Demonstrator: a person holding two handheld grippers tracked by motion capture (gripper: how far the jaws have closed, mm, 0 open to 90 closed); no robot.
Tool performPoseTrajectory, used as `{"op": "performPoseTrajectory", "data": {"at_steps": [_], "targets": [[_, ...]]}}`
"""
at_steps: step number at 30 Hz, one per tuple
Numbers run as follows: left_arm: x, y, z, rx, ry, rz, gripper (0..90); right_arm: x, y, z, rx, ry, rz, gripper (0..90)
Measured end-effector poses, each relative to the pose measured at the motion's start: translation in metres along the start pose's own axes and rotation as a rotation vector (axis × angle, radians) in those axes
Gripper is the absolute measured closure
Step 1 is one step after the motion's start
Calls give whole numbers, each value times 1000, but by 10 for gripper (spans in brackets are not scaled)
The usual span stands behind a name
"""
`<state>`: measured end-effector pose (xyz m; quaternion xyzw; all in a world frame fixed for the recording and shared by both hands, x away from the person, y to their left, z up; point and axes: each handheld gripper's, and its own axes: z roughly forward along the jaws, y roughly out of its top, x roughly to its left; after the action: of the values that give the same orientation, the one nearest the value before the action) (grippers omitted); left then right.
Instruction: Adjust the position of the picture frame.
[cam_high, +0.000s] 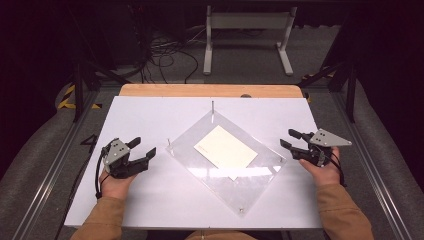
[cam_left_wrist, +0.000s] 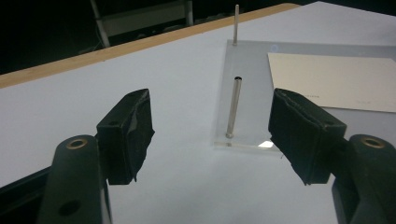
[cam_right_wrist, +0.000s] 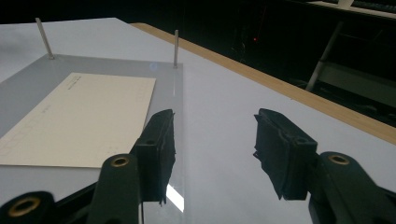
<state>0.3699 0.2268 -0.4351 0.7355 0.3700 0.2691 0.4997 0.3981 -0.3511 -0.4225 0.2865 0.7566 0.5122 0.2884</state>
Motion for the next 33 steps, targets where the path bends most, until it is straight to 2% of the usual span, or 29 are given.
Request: {"op": "performPoseTrajectory", "data": {"at_steps": [5,9,12,16,18,19,20,24,29,31,33], "targets": [[3,0,-1,-11,-6,-25,306,-2,0,-2,2,-5,-12,494],[3,1,-1,-10,-7,-19,304,-3,2,-4,-3,-2,-15,517],[3,1,0,-9,-12,-16,303,-2,3,-3,-1,19,-8,538],[2,1,0,-4,-14,-23,303,-2,4,0,31,41,-15,598],[2,1,1,-4,-17,-23,303,0,7,3,86,47,-20,663],[3,1,1,0,-19,-22,303,0,7,3,86,47,-20,663],[3,0,2,4,-17,-18,302,1,9,5,121,54,-23,687],[1,1,2,10,-27,-31,301,2,10,7,172,45,-34,762],[-1,0,4,22,-38,-29,297,-2,2,12,251,71,55,858],[-1,1,4,27,-40,-24,296,-2,0,15,310,81,67,888],[-1,0,4,29,-41,-21,296,-2,-1,16,331,78,70,888]]}}
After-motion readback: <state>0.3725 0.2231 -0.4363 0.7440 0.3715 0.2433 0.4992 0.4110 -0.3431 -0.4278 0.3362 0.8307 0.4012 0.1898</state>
